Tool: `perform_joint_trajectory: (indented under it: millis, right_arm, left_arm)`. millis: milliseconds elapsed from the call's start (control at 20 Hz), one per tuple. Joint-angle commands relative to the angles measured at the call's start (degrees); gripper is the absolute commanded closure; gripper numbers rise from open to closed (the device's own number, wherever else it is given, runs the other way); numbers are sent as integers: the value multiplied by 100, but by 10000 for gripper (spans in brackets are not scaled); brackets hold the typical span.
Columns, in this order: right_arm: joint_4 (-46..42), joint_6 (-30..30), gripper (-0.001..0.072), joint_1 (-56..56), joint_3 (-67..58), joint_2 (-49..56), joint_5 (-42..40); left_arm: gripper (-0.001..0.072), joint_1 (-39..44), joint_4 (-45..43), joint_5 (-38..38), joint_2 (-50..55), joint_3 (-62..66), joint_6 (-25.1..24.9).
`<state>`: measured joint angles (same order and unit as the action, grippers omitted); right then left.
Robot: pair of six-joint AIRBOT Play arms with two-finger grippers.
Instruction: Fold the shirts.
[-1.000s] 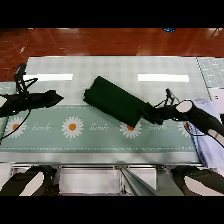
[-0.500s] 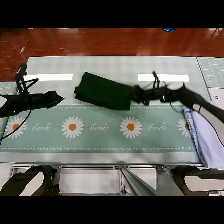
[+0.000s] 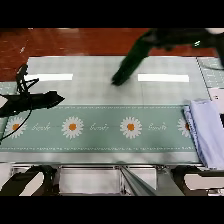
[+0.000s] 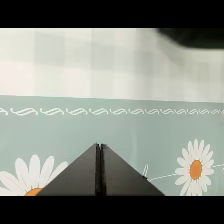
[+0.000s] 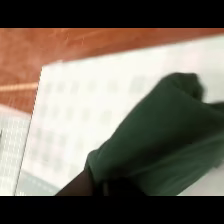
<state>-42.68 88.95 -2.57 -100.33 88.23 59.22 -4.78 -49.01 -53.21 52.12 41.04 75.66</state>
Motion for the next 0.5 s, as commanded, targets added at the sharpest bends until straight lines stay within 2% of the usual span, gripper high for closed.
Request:
perform_joint_trajectory:
  millis: [0,300,450]
  right_arm:
    - [-426,511,688,863,-531,-319,868]
    - [-1840,1335,689,2463,-459,-1224,2352]
    - [-2205,1397,689,3126,24,-1727,2931]
  left_arm:
    - [688,28,0,0,2,2,0]
    - [688,28,0,0,2,2,0]
    - [688,28,0,4,2,2,-2]
